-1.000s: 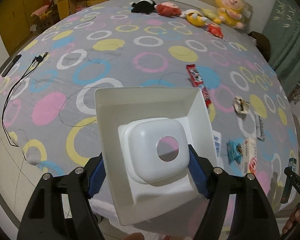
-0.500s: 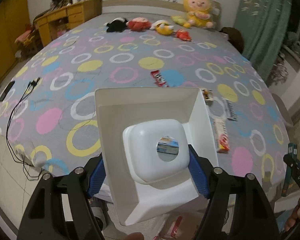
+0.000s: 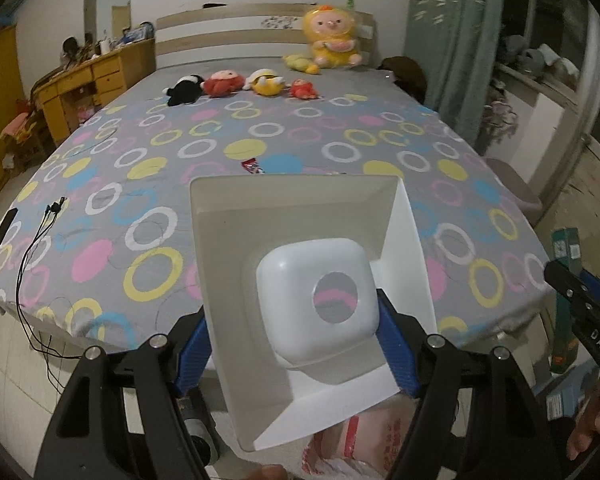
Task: Collect trash
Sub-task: 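Lift the white tray with the left tool while the right tool carries the green box toward the bag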
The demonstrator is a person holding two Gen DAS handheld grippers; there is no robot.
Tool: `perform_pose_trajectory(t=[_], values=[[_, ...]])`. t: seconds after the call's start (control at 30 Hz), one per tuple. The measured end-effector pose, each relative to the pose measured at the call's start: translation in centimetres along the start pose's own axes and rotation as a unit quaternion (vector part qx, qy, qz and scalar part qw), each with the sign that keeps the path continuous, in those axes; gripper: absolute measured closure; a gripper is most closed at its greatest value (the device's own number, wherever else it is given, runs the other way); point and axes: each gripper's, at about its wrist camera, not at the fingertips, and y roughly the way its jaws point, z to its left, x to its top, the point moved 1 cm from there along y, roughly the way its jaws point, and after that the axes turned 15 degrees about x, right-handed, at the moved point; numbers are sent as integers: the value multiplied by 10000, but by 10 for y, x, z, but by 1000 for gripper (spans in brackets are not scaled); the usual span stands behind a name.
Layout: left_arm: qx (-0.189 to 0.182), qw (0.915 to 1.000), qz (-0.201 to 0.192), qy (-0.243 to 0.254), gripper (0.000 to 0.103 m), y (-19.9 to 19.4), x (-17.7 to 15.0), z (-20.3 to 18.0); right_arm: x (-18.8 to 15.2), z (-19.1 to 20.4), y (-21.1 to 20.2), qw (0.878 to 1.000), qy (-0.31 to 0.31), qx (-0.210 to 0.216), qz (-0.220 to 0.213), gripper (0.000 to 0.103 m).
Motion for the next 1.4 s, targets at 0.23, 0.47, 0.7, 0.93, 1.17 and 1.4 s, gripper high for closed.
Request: perform_pose_trajectory(t=[0.23,0.47,0.7,0.93,1.17,1.4], values=[[-145,9995,73,270,32,-19,-37,-9,-25,21,-31,9998,-151,34,-130,68],[-348,9974,386,506,32,-16,-76,-24,-59,21,-31,9999,0,77,72,68],[-555,9918,723,891,32,-1,-117,-49,-96,16,-14,9990,101,64,432,68],[-603,9843,1100,1245,32,24,-156,-69,-126,6,9,9968,217,67,761,68],[-550,9732,1676,1477,32,70,-193,-84,-163,-8,52,9910,438,129,1255,68],[-559,9596,2065,1829,32,110,-231,-104,-203,-19,100,9816,642,271,1778,68]])
